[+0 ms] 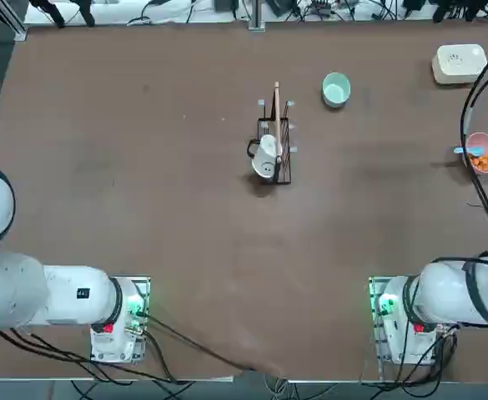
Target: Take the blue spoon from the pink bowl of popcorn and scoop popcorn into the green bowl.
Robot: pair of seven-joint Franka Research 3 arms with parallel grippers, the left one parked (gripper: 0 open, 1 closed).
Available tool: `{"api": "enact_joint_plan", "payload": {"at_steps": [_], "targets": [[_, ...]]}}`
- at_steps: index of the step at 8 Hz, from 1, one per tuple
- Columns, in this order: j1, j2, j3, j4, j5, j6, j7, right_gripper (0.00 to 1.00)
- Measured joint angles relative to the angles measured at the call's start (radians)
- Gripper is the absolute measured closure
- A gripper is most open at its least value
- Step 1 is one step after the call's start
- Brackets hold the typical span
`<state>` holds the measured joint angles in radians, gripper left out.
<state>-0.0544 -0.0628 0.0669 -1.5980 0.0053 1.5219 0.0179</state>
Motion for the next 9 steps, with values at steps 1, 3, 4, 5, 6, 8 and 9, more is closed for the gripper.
{"api": "enact_joint_plan", "payload": {"at_steps": [1,3,4,5,6,8,9], "targets": [[0.000,0.000,0.000,0.000,0.000,0.000,0.000,0.00],[0.000,0.000,0.002,0.000,0.001,-0.006,0.000,0.00],[0.000,0.002,0.002,0.000,0.001,-0.026,-0.002,0.00],[0.000,0.008,0.003,-0.001,-0.002,-0.077,-0.005,0.00],[0.002,0.024,0.005,-0.004,-0.037,-0.155,-0.005,0.00],[0.002,0.099,0.007,-0.022,-0.175,-0.270,-0.004,0.00],[0.001,0.147,0.007,-0.034,-0.267,-0.278,-0.001,0.00]]}}
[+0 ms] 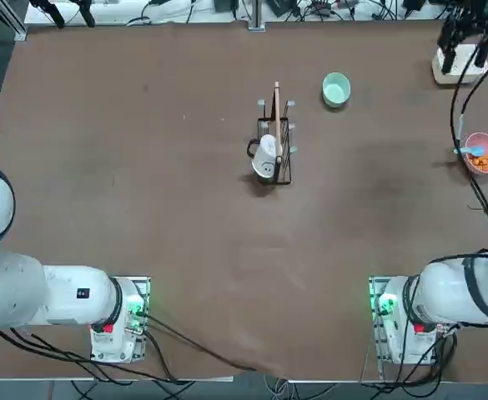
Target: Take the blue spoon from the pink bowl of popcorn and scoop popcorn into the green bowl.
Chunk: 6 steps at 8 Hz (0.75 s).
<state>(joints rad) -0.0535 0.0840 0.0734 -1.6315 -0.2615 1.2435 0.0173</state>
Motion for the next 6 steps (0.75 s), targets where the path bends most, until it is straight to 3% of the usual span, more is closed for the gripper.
{"api": "enact_joint_plan", "payload": {"at_steps": [3,6], "targets": [[-0.033,0.100,-0.012,-0.080,-0.237,0.100,0.094,0.00],[-0.123,0.138,-0.017,-0.282,-0.426,0.388,0.340,0.01]]}}
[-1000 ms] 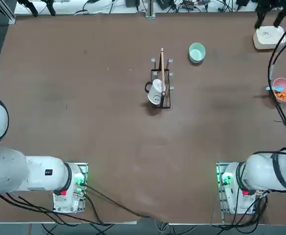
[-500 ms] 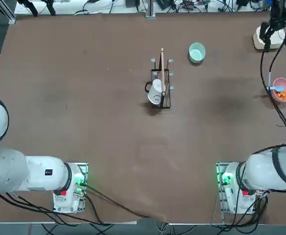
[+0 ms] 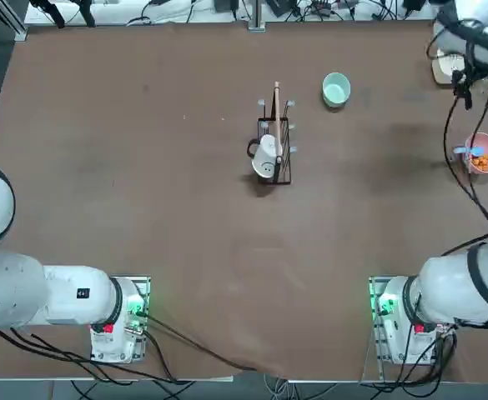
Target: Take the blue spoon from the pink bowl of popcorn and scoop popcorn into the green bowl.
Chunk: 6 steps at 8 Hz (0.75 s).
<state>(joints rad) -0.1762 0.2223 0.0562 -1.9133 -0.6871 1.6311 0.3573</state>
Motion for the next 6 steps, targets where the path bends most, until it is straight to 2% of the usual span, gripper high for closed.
{"api": "enact_joint_plan", "payload": {"at_steps": [2,4,6], "targets": [[0.006,0.101,0.011,-0.066,-0.147,0.069,0.290,0.01],[0.048,0.249,0.019,-0.072,-0.271,0.075,0.567,0.01],[0.065,0.351,0.019,-0.069,-0.327,0.074,0.687,0.03]]}}
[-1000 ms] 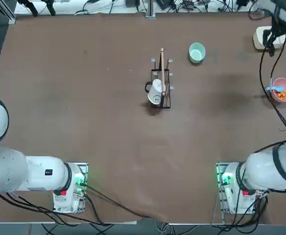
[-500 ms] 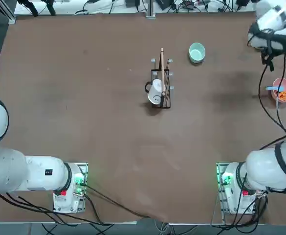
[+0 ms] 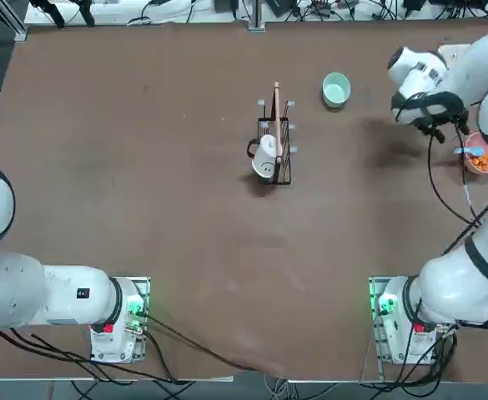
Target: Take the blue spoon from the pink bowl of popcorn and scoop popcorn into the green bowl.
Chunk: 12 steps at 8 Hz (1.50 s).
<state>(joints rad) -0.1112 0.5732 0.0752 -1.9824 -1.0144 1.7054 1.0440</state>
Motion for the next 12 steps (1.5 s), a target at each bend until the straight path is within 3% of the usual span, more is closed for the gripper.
{"api": "enact_joint_plan", "payload": {"at_steps": [7,10,11,12], "targets": [[-0.008,0.082,-0.050,0.001,-0.054,-0.006,0.035,0.13],[-0.005,0.111,-0.051,0.002,-0.094,-0.027,0.101,0.44],[-0.004,0.112,-0.051,0.002,-0.098,-0.034,0.104,0.65],[-0.004,0.112,-0.051,0.002,-0.100,-0.041,0.105,0.74]]}}
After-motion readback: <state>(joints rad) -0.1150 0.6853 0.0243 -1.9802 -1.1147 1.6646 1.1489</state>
